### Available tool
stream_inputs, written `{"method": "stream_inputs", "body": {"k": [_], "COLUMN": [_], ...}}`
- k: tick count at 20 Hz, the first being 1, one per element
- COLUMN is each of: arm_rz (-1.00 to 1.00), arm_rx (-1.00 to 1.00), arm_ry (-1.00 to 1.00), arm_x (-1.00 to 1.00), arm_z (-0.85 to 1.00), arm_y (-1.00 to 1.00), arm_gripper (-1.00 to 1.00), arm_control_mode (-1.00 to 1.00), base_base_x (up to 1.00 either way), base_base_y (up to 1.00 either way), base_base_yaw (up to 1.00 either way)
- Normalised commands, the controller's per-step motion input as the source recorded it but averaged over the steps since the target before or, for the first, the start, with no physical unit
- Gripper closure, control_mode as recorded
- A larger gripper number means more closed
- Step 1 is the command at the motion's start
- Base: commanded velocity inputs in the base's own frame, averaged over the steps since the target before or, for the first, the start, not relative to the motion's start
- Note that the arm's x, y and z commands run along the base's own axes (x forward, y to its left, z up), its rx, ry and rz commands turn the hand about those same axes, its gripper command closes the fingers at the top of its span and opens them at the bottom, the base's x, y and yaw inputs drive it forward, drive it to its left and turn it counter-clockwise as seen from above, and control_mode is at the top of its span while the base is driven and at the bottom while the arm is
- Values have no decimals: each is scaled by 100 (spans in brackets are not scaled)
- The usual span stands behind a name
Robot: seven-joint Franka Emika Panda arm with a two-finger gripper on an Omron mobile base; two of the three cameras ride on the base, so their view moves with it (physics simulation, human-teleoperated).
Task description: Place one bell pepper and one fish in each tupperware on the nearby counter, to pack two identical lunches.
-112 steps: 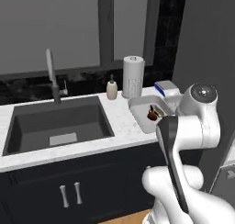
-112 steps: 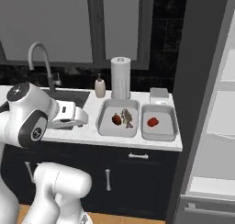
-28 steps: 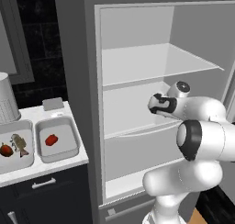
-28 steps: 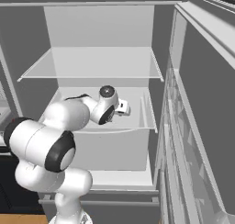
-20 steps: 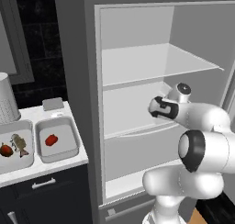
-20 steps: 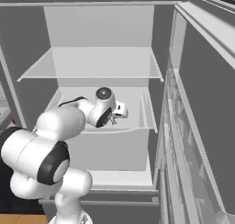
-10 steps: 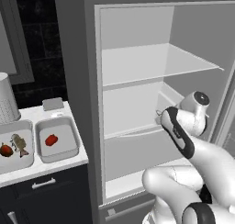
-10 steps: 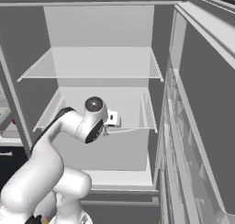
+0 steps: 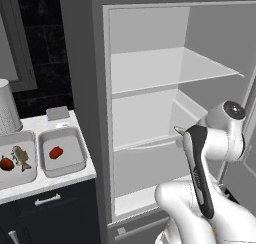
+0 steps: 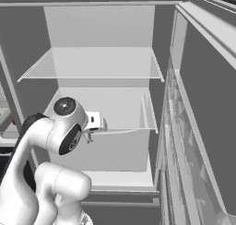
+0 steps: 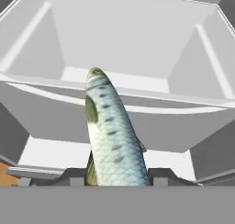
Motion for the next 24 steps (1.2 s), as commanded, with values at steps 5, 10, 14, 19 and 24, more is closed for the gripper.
{"method": "stream_inputs", "body": {"k": [5,10,14,19,24], "arm_rz": [7,4,0,0,0], "arm_rx": [-7,-3,0,0,0], "arm_ry": [-7,-2,0,0,0], "arm_x": [-100,-59,0,0,0], "arm_z": [65,16,0,0,0], "arm_y": [3,0,0,0,0], "arm_gripper": [100,100,100,100,100], "arm_control_mode": [-100,100,100,100,100], "base_base_x": [0,-40,-100,-88,-6], "base_base_y": [0,0,14,91,100], "base_base_yaw": [0,3,7,10,0]}}
